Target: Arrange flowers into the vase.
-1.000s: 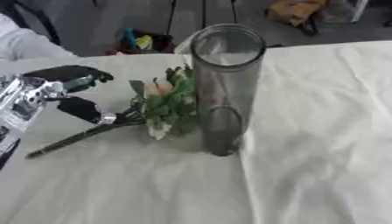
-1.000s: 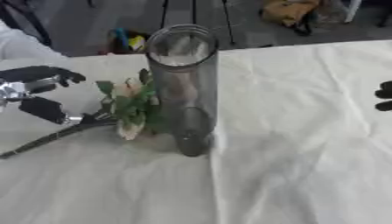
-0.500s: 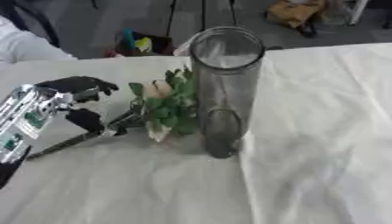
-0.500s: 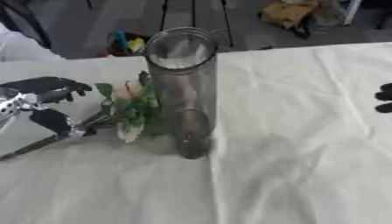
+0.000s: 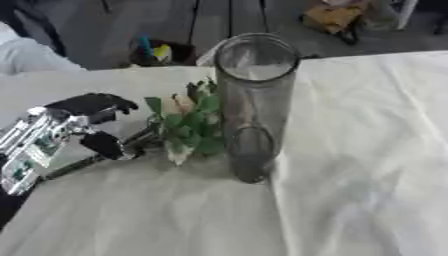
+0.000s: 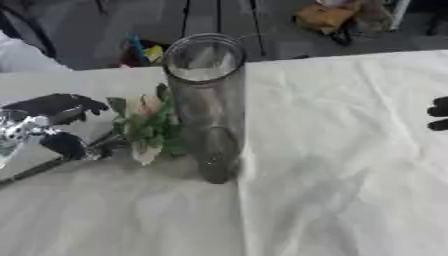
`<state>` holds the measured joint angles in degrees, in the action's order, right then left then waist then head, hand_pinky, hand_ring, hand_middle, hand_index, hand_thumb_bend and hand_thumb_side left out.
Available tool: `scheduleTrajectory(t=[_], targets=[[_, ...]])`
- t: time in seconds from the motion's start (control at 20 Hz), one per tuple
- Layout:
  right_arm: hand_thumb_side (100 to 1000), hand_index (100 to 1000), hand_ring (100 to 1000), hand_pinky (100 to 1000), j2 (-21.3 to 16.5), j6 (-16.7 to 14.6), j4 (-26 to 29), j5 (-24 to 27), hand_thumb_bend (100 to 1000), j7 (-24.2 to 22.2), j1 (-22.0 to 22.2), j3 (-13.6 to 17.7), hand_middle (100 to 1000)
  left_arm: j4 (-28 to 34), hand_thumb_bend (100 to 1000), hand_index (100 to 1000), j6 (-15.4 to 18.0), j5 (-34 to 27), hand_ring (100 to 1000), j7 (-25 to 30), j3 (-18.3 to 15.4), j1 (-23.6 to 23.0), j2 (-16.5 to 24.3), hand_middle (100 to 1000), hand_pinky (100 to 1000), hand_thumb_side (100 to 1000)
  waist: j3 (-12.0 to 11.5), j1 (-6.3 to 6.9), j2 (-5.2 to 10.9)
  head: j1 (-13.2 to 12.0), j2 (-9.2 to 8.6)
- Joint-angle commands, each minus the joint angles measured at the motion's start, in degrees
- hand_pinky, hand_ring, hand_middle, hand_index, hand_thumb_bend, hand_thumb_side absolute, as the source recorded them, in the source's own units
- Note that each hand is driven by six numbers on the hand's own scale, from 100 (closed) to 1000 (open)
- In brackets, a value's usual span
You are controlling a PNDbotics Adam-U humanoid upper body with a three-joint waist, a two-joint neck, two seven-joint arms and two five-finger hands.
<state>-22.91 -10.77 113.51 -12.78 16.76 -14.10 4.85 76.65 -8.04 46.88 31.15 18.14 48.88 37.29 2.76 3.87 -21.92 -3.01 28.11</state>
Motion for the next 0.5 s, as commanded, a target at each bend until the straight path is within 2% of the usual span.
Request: scheduleTrajectory(t=[0.05, 0.5], targets=[[1000, 812, 643, 564, -0.5, -0.1, 1.1, 0.3, 100, -0.2, -0.4, 0.1, 619, -0.5, 464, 927, -0.1, 0.0, 734, -1.6, 0.0, 0.6, 0.6, 786, 629, 523, 0.0, 0.55, 0.5, -0.1, -0.77], [1000, 812, 643, 564, -0.2, -0.1, 1.1, 0.3, 100, -0.4, -0.5, 0.1, 619, -3.4, 449, 907, -0.1, 0.7, 700, -4.7, 0.3, 0.2, -0.8, 767, 605, 517, 0.4, 0.53, 0.08, -0.2, -1.07]])
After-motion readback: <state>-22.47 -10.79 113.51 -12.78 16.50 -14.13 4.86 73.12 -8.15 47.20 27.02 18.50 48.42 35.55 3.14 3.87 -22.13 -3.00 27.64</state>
